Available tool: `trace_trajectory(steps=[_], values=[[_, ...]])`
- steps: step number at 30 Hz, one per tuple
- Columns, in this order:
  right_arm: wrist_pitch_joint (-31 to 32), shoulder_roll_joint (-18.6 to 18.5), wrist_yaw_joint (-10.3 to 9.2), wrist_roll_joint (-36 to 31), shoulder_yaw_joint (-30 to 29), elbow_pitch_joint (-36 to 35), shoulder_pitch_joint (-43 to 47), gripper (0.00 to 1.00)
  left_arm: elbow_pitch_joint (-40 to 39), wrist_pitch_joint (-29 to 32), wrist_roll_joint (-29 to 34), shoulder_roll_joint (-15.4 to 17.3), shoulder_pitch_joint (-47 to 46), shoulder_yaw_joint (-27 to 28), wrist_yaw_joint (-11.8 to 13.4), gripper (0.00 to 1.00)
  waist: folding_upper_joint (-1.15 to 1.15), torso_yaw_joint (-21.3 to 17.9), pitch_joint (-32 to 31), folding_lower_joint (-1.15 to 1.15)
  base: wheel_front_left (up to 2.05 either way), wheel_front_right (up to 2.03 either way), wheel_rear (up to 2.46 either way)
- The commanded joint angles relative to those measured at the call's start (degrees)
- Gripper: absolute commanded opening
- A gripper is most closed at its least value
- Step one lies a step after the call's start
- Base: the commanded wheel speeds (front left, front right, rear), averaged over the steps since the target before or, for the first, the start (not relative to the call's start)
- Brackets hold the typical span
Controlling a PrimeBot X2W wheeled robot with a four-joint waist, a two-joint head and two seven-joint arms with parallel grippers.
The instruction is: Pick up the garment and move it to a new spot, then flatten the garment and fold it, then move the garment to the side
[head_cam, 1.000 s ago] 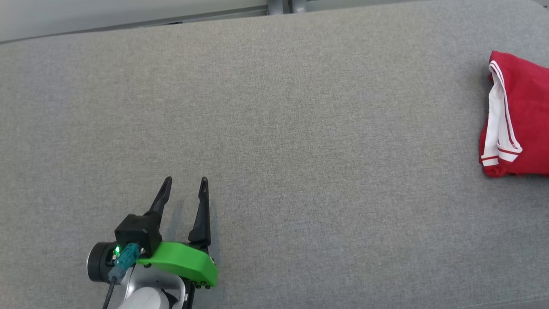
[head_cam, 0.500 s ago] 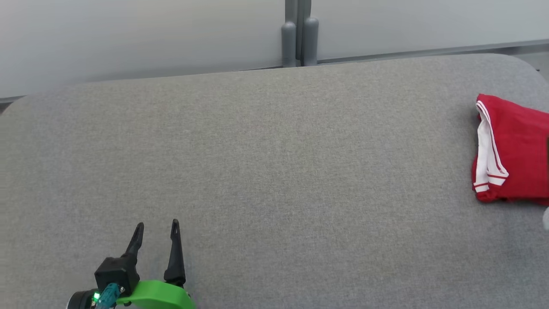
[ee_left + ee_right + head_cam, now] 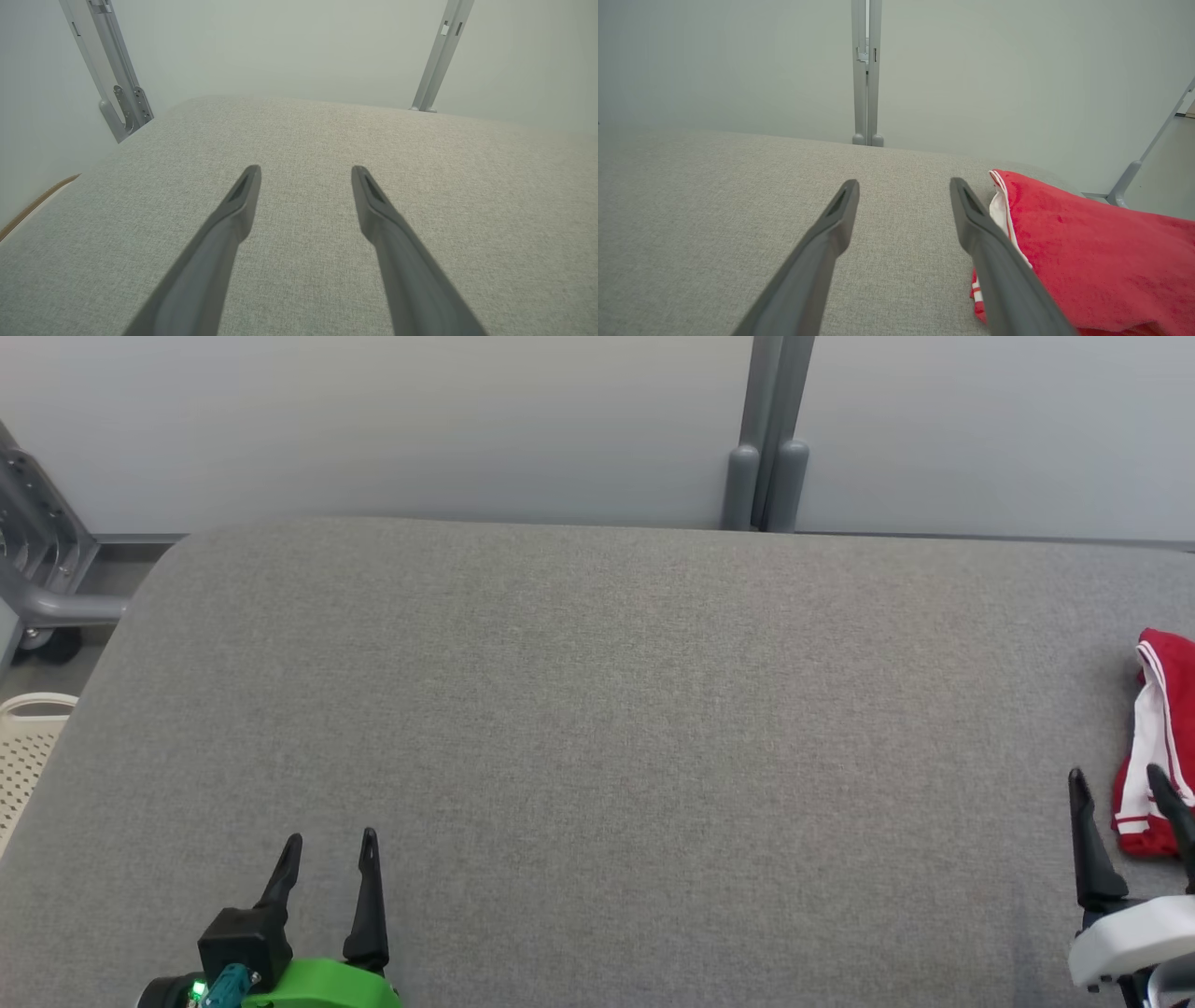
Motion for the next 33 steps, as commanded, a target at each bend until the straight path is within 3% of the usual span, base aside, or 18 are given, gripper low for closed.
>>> trace_trajectory(steps=[1,10,16,33], values=[[-0.40,0.52,-0.07,-2.99,-0.69,0.73,1.52,1.00,0.58,-0.27,1.36,-0.53,1.40,1.15,-1.54,1.00,0.65,1.40,-1.78,0.00,0.00,0.00,0.00],[-0.45,7.03,-0.07,-12.99,-2.74,1.82,2.95,1.00,4.39,-0.28,5.80,-3.38,4.34,8.07,-8.28,1.00,0.65,0.45,-3.18,0.00,0.00,0.00,0.00],[-0.47,10.26,-0.07,-15.32,-3.16,1.07,4.98,1.00,6.80,-0.29,8.58,-5.70,6.15,13.47,-11.64,1.00,0.65,0.44,-4.52,0.00,0.00,0.00,0.00],[-0.48,12.15,-0.07,-18.68,-5.22,0.38,6.46,1.00,9.18,-0.29,15.83,-10.66,7.55,21.53,-19.40,1.00,0.65,-1.46,-5.52,0.00,0.00,0.00,0.00]])
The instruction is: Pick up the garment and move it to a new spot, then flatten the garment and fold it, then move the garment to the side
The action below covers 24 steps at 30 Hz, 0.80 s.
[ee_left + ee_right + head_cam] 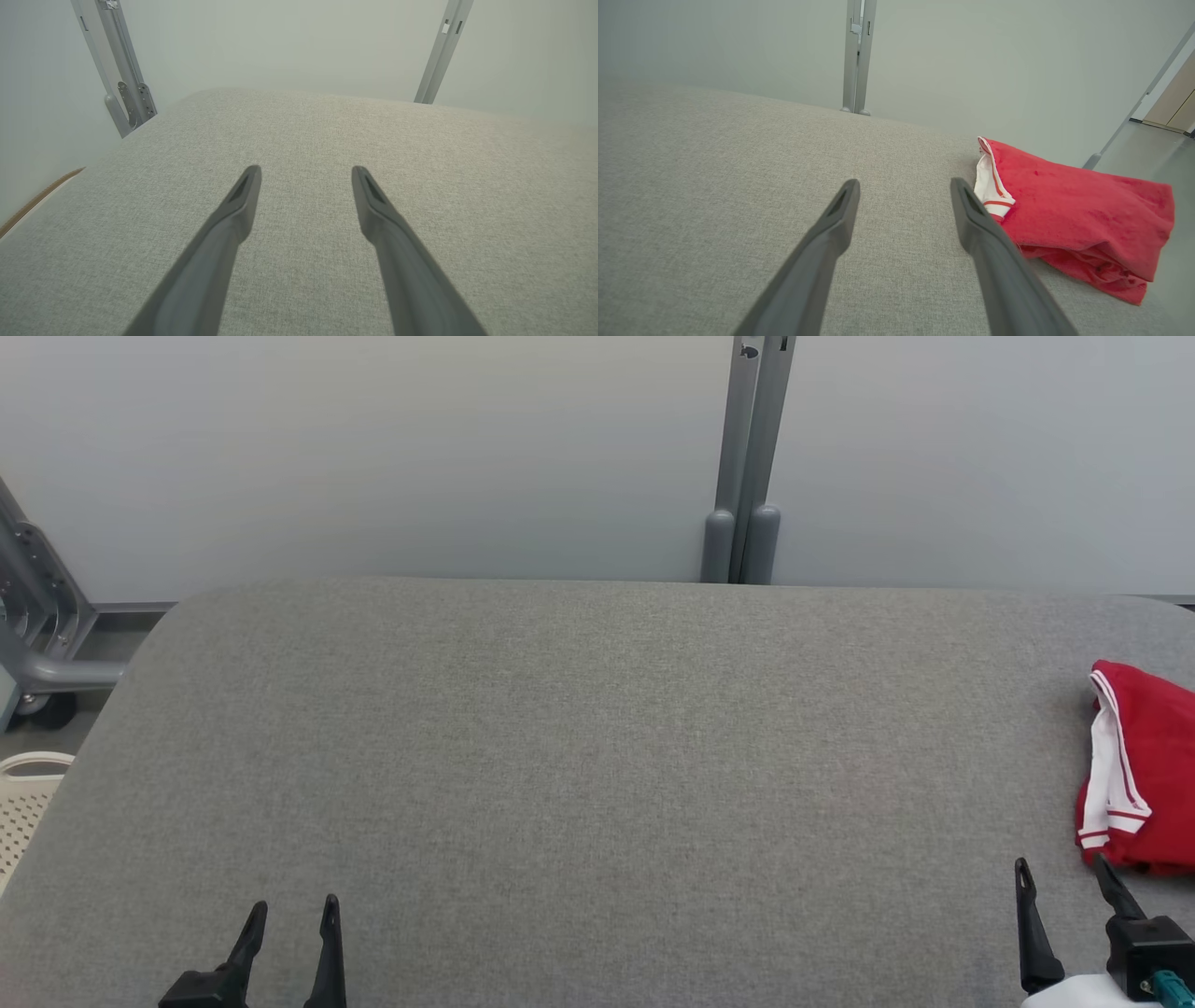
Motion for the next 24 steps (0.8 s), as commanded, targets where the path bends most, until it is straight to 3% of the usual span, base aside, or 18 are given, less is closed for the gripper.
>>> trace_trajectory(steps=[1,24], values=[[-0.21,-0.06,-0.08,-0.21,-0.15,0.35,0.74,1.00,0.32,-0.28,0.81,-0.64,0.30,0.72,-0.68,1.00,0.65,-0.29,-0.10,0.00,0.00,0.00,0.00],[-0.18,-0.05,-0.08,0.22,-0.64,2.20,-0.43,1.00,1.37,-0.28,5.68,-3.92,0.77,4.66,-4.52,1.00,0.65,-1.92,-0.19,0.00,0.00,0.00,0.00]])
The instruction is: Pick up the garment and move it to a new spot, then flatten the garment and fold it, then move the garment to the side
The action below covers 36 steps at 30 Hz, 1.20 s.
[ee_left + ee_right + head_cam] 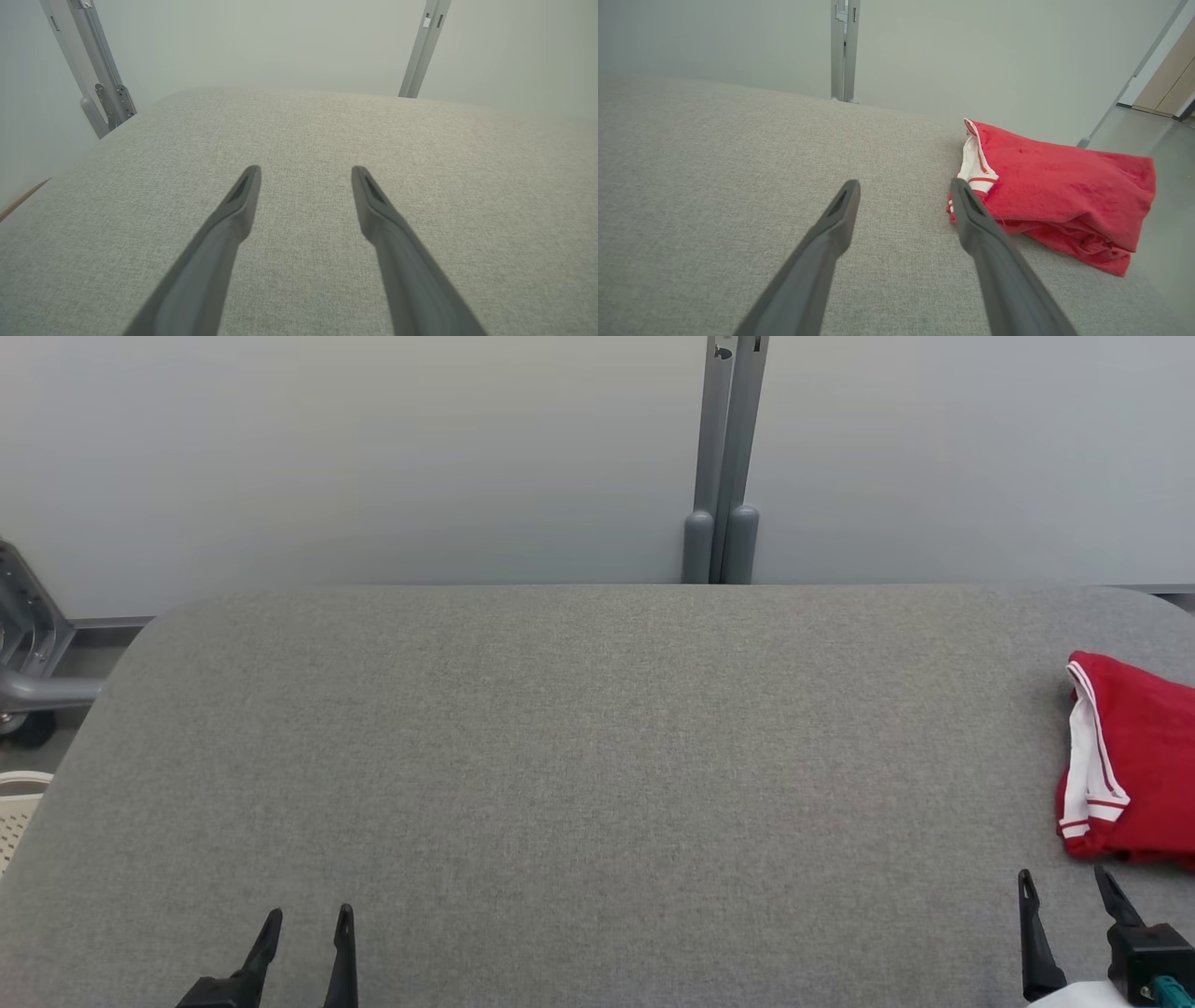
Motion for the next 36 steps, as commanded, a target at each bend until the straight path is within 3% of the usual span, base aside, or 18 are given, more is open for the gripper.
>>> trace_trajectory(steps=[1,2,13,14,19,36], values=[[-0.13,-0.09,-0.08,0.04,-0.07,0.16,-0.33,1.00,0.02,-0.28,0.45,-0.22,0.56,0.36,-0.28,1.00,0.65,-0.12,-0.08,0.00,0.00,0.00,0.00],[0.00,0.00,0.00,0.00,-0.09,0.02,-0.01,1.00,0.10,0.00,0.12,-0.17,0.01,0.03,-0.10,1.00,0.00,-0.10,-0.05,0.00,0.00,0.00,0.00],[-0.02,-0.05,-0.01,-0.21,0.05,-0.19,-0.87,1.00,0.00,-0.04,0.24,-0.35,-0.83,0.40,-0.36,1.00,0.07,-0.48,0.55,0.00,0.00,0.00,0.00],[0.07,0.49,0.01,0.00,0.14,0.84,0.43,0.00,0.85,0.19,0.08,-0.56,0.32,0.01,-0.21,0.00,0.00,-0.48,0.56,0.00,0.00,0.00,0.00],[0.30,1.39,0.01,0.30,0.19,3.55,0.67,0.00,3.36,0.37,-0.20,-1.04,0.49,-0.29,-0.21,0.00,0.00,-0.51,0.60,0.00,0.00,0.00,0.00],[5.00,1.04,0.00,21.35,1.64,2.62,-2.34,0.00,1.51,4.82,-16.83,-1.70,-2.23,1.87,-0.65,0.00,0.09,-1.06,1.20,0.00,0.00,0.00,0.00]])
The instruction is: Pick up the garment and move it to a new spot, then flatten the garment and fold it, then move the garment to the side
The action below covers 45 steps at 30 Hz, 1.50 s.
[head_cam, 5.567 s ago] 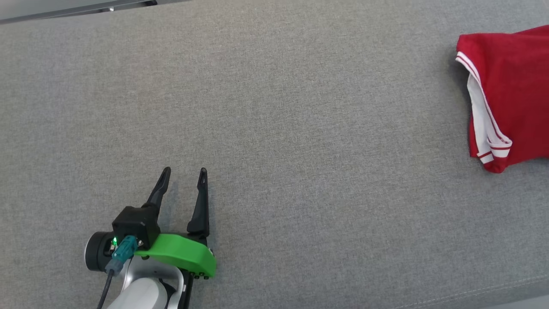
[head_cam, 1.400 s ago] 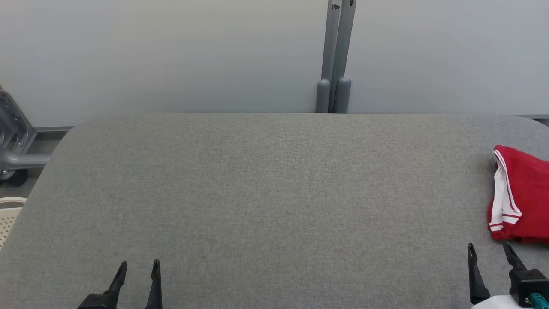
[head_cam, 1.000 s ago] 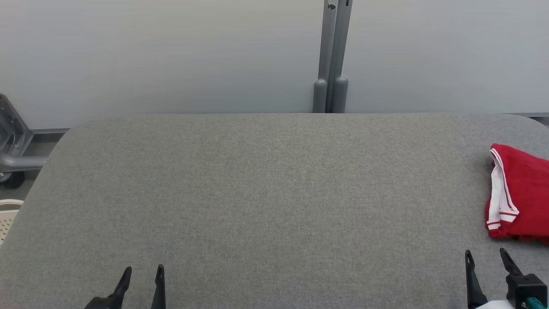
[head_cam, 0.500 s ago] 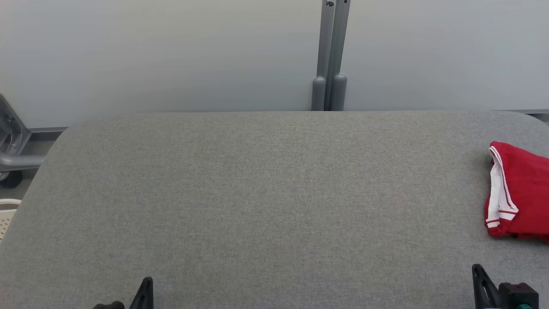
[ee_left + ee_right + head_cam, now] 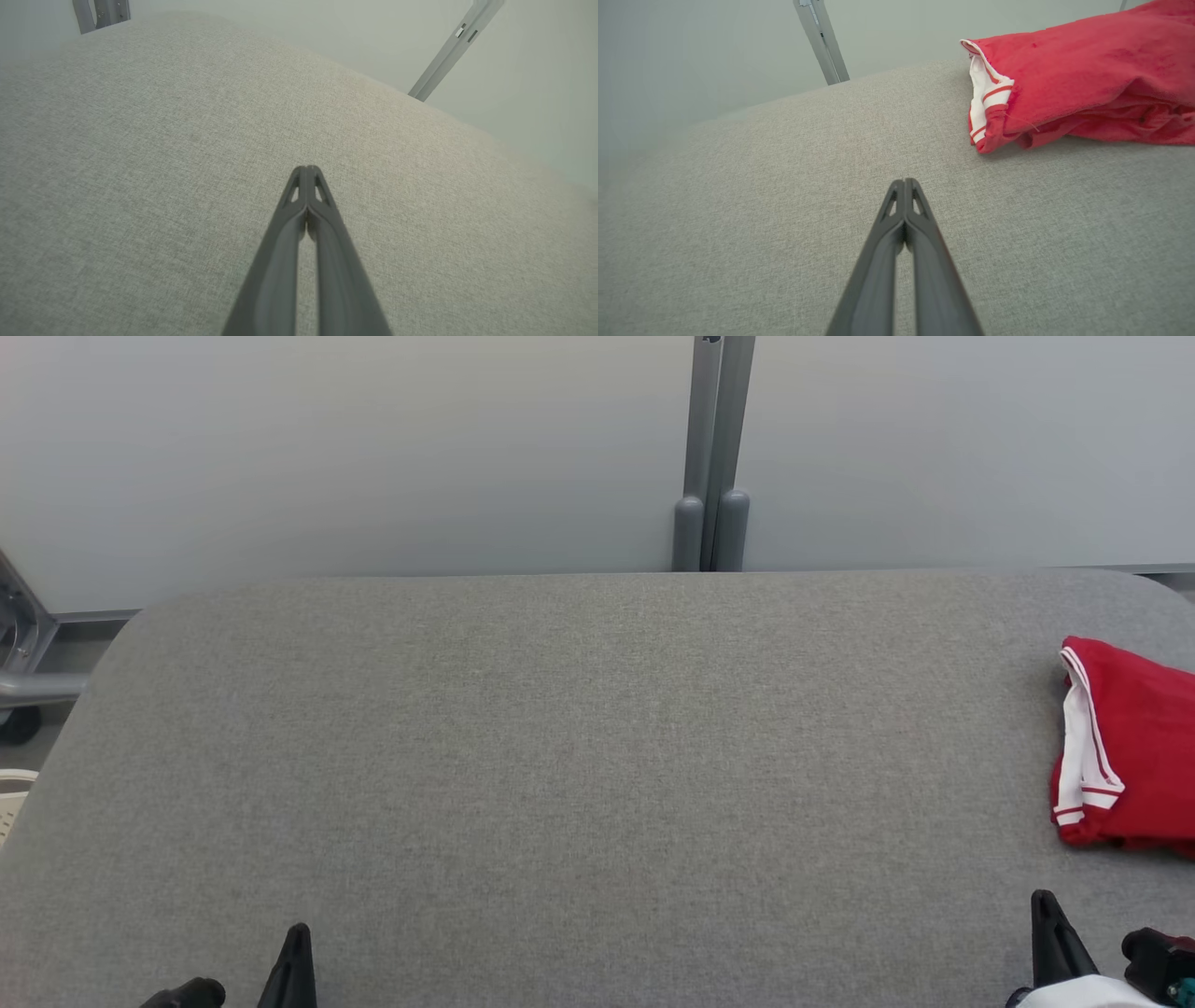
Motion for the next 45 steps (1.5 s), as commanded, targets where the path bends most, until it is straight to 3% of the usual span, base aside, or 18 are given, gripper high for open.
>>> trace_trajectory(steps=[1,26,27,45], values=[[0.31,-0.68,0.00,2.36,0.20,-1.15,-1.72,0.00,-1.11,0.37,-1.77,0.11,-2.04,0.44,-0.37,0.00,0.09,-0.04,0.04,0.00,0.00,0.00,0.00],[5.73,-1.08,-0.02,28.10,2.28,-2.58,-5.13,0.00,-3.52,5.68,-22.19,-0.70,-5.24,2.96,-0.93,0.00,0.22,-0.89,0.98,0.00,0.00,0.00,0.00],[6.51,-1.14,-0.02,31.62,2.54,-2.73,-5.57,0.00,-3.83,6.43,-24.99,-0.82,-5.65,3.29,-1.02,0.00,0.24,-1.03,1.13,0.00,0.00,0.00,0.00],[9.47,-1.34,-0.01,45.12,3.59,-3.38,-7.46,0.00,-5.05,9.25,-35.68,-1.29,-7.36,4.67,-1.25,0.00,0.32,-1.61,1.77,0.00,0.00,0.00,0.00]])
